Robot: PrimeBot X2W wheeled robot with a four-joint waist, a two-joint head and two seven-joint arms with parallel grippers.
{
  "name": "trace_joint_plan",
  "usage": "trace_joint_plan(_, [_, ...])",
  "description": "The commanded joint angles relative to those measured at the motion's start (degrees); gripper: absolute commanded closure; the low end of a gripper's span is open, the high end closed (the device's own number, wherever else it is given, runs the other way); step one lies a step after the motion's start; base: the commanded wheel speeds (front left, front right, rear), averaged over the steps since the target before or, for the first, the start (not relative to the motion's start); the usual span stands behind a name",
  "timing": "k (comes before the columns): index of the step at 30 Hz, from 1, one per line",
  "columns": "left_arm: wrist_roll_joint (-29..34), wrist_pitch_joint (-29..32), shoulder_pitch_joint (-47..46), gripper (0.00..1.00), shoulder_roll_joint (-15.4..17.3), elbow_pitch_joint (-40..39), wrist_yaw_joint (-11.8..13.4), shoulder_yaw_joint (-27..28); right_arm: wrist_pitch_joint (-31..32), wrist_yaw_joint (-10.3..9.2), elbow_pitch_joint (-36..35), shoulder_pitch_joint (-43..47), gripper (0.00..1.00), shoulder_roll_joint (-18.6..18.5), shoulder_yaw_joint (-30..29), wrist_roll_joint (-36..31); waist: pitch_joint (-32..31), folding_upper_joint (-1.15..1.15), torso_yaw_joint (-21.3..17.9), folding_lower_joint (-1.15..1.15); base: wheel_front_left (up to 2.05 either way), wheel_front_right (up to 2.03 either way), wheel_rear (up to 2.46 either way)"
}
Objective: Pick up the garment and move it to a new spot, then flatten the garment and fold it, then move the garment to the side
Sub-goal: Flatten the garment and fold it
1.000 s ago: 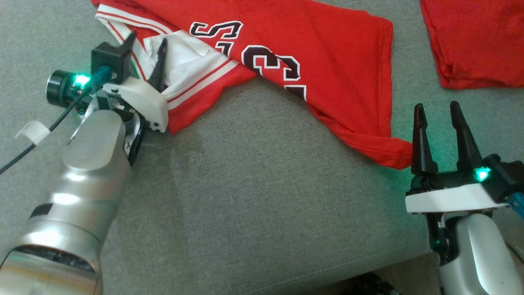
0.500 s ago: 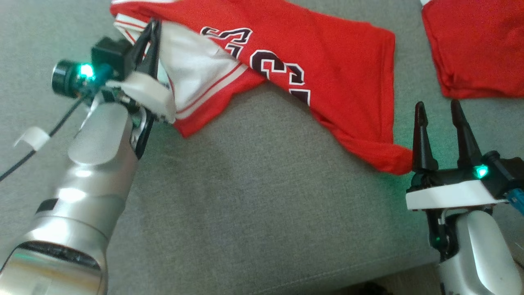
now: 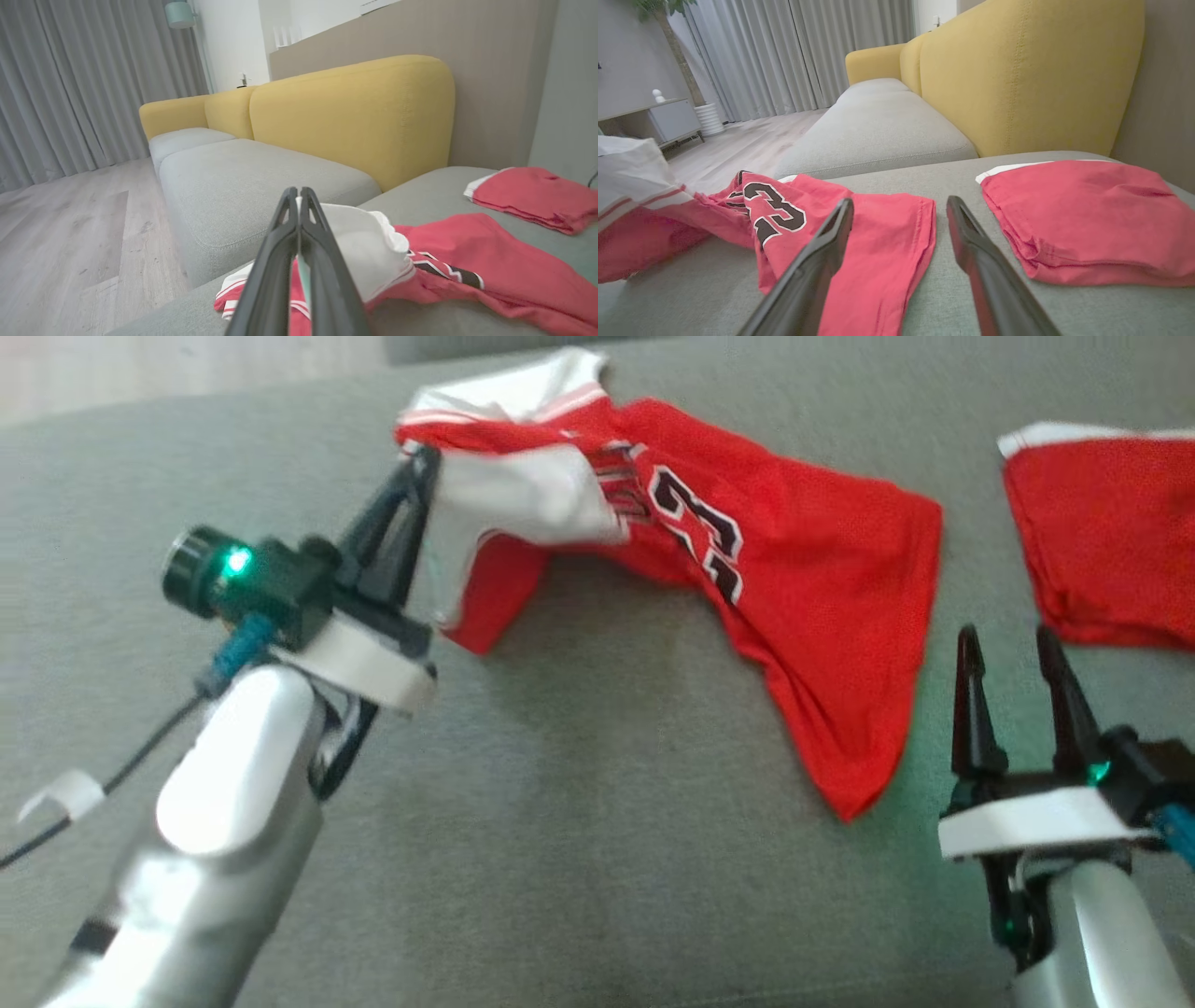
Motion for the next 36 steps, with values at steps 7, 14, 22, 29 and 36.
trace_joint_plan(7, [-0.3, 7.0, 8.3, 1.00, 7.7, -14.0, -0.6, -4.5, -0.6, -0.05, -0.1, 1.4, 0.00, -0.2, 0.4, 0.7, -6.3, 0.00, 7.0, 0.01, 0.00, 0.00, 0.00])
trace_joint_plan(14, [-0.1, 14.1, 15.2, 1.00, 17.0, -23.9, -0.8, -10.3, -0.6, -0.05, 1.1, 2.0, 0.00, -0.2, 0.8, 1.4, -8.8, 0.00, 10.1, 0.01, 0.00, 0.00, 0.00])
trace_joint_plan(22, [-1.8, 18.2, 19.8, 1.00, 22.5, -32.3, 3.1, -7.7, -0.6, -0.05, 2.4, 3.1, 0.00, -0.2, 1.2, 2.5, -10.7, 0.00, 12.0, 0.01, 0.00, 0.00, 0.00])
trace_joint_plan(29, [-1.7, 19.9, 21.3, 1.00, 23.2, -33.0, 3.1, -9.3, -0.6, -0.05, 3.3, 3.3, 0.00, -0.2, 2.0, 2.7, -12.1, 0.00, 12.0, 0.01, 0.00, 0.00, 0.00])
trace_joint_plan(36, [-4.5, 22.8, 24.0, 0.00, 23.2, -31.4, 1.1, -13.5, -0.6, -0.05, 3.9, 3.2, 0.00, -0.2, 2.7, 2.4, -13.1, 0.00, 10.8, 0.01, 0.00, 0.00, 0.00])
